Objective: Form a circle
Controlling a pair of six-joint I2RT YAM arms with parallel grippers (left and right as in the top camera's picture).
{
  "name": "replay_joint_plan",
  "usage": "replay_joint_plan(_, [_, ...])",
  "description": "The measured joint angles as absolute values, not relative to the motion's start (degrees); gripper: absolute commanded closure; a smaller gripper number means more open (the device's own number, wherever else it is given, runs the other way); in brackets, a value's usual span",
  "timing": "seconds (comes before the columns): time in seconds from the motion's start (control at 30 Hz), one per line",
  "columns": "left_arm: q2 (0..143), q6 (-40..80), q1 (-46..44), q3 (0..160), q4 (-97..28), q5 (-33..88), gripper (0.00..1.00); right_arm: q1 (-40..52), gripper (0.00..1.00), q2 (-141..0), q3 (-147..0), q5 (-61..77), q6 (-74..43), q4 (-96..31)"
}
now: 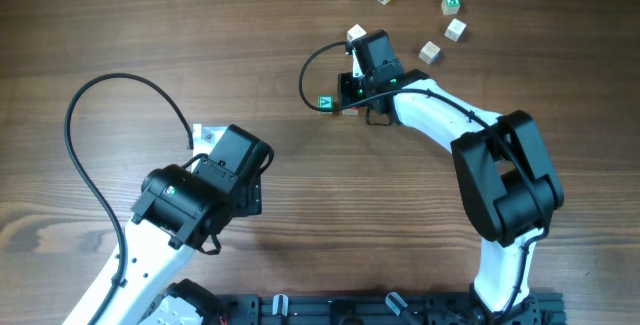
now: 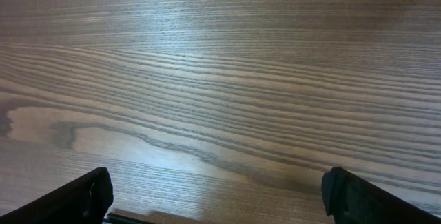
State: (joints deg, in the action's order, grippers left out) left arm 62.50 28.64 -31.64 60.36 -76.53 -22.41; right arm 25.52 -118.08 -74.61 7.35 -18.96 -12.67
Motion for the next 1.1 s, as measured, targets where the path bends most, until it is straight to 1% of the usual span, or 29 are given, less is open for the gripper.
replay_joint_plan(0.27, [62.50,28.64,-31.64,60.36,-76.53,-22.41,0.00,25.52,0.95,-117.60,-74.63,6.42,-19.51,-12.08])
replay_joint_plan(0.43, [62.50,28.64,-31.64,60.36,-76.51,-22.41,0.00,25.50,0.95,-112.66,-74.96,-6.24,-27.40,-21.08])
replay_joint_plan(0.53, [62.50,28.64,-31.64,60.36,-76.53,-22.41,0.00,25.41,0.95,-112.12,-75.11,-9.87,-30.68,-25.04])
replay_joint_plan(0.73, [62.50,28.64,-31.64,60.36,-76.53,-22.41,0.00,25.41,0.95,-112.18,-74.96,-10.11,-33.21,-26.96])
replay_joint_plan(0.87, [62.50,28.64,-31.64,60.36,-76.53,-22.41,0.00,25.41,0.95,-113.14,-72.38,-8.49,-33.39,-23.29])
replay_joint_plan(1.1, [62.50,28.64,-31.64,60.36,-76.53,-22.41,0.00,25.41,0.95,-114.24,-71.48,-4.32,-32.38,-21.30])
